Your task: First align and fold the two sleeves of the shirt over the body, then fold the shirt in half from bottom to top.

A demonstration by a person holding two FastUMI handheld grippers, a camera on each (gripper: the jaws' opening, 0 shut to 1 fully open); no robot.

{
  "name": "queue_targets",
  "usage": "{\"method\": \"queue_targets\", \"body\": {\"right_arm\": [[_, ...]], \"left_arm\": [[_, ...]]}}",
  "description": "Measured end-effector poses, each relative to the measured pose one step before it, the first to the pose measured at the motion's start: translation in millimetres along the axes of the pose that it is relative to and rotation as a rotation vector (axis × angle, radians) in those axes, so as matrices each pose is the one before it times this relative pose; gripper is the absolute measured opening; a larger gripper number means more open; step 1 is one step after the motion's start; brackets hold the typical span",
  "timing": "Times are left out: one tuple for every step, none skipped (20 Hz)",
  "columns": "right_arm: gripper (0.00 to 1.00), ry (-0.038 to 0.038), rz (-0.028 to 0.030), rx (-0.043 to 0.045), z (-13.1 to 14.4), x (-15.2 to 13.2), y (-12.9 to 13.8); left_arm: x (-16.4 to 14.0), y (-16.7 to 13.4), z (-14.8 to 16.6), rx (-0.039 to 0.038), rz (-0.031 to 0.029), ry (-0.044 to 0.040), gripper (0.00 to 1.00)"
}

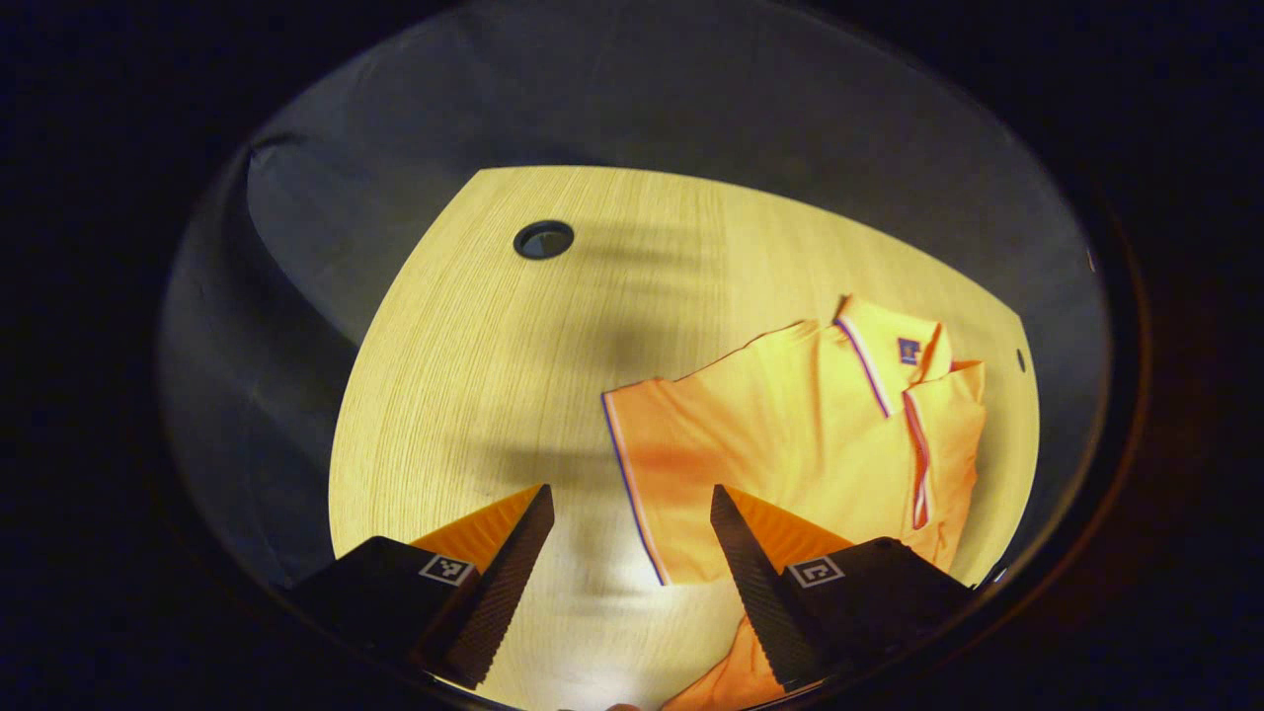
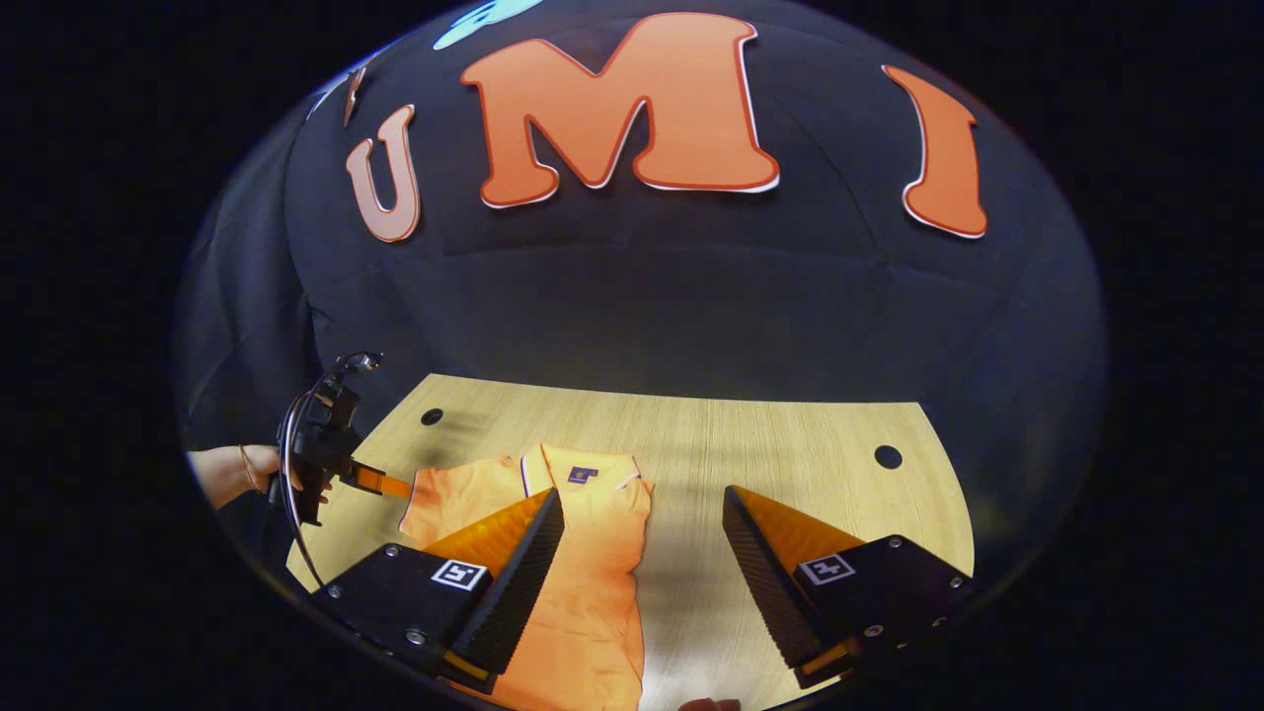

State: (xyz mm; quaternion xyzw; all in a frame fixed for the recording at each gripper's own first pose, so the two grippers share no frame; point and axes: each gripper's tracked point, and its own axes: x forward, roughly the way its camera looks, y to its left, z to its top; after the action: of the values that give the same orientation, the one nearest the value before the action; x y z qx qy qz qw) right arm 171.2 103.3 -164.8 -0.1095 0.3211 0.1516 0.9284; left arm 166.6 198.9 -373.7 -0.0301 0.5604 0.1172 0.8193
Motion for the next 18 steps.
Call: {"method": "queue_targets", "body": {"right_arm": [[0.99, 0.00599, -0.00576, 0.00642, -4.09, 0.26, -6.33], [0.99, 0.00621, -0.00365, 0.00870, -3.80, -0.66, -5.07], [0.99, 0.00248, -0.00114, 0.01213, -3.29, -2.04, -3.21], [0.99, 0.00404, 0.00299, 0.01153, -2.35, -1.28, -2.11], [0.99, 0.00586, 0.00306, 0.00840, -2.72, -0.28, -2.49], [0.99, 0.00638, 0.00130, 0.00513, -2.93, 0.06, -2.62], [0.99, 0.00401, -0.00124, 0.00212, -2.38, -0.73, -1.83], [0.99, 0.00211, -0.00104, 0.00152, -0.23, -0.52, -2.00], [0.99, -0.00022, 0.00099, 0.00346, -0.60, -0.45, -0.66], [0.99, -0.00179, 0.00492, 0.00328, 0.08, -0.90, -0.37], [0.99, 0.00005, 0.00864, -0.00405, -0.18, 1.05, 1.61], [0.99, 0.00740, 0.00051, -0.00882, -2.54, 0.68, -0.54], [0.99, 0.01210, -0.00422, -0.00662, -4.12, 0.62, -3.05], [0.99, 0.01126, -0.00276, -0.00176, -2.54, -0.14, -1.86], [0.99, 0.00382, -0.00134, 0.00409, -1.14, 0.28, -0.48], [0.99, -0.00052, 0.00146, 0.00777, -0.40, -0.05, 0.11], [0.99, 0.00067, 0.00125, 0.00732, -0.95, -0.06, 0.36], [0.99, 0.00164, -0.00045, 0.00593, -0.98, -0.20, -0.30]], "left_arm": [[5.32, 2.47, 0.15, -0.00872, 0.00745, 0.00561, 0.99], [5.18, 1.14, -1.67, 0.00306, 0.00449, 0.01432, 0.98], [3.35, 0.55, -4.28, 0.00425, 0.00566, 0.01780, 0.98], [3.98, -1.28, -0.85, -0.00849, -0.00118, 0.00884, 0.98], [1.20, -1.20, 0.78, -0.00960, -0.00921, 0.00067, 0.98], [2.32, 0.66, -1.39, -0.00758, 0.00039, 0.00451, 0.98], [1.59, 2.68, -1.99, 0.00195, 0.00547, 0.01096, 0.98], [1.53, 1.81, 0.02, 0.00163, 0.00499, 0.00413, 0.98], [2.45, -1.86, -2.85, -0.00526, 0.00078, 0.00475, 0.95], [2.71, -0.27, -1.02, -0.00858, 0.00056, 0.00605, 0.86], [0.55, 0.36, -2.68, -0.01429, -0.00590, 0.00529, 0.84], [-1.26, -1.03, 2.65, -0.00374, -0.00106, -0.00730, 0.82], [1.80, -1.61, -0.01, 0.00120, -0.00992, -0.00160, 0.82], [0.47, -1.22, -2.18, -0.00044, 0.00549, 0.00610, 0.71], [0.72, -0.62, -0.04, 0.00501, 0.00617, 0.00099, 0.60], [-0.16, -1.10, -0.89, 0.01108, 0.00779, 0.00913, 0.56], [1.44, -3.38, -1.54, 0.01342, -0.00673, 0.00850, 0.57], [-0.52, -6.73, 2.86, 0.01238, -0.03028, -0.01076, 0.57]]}}
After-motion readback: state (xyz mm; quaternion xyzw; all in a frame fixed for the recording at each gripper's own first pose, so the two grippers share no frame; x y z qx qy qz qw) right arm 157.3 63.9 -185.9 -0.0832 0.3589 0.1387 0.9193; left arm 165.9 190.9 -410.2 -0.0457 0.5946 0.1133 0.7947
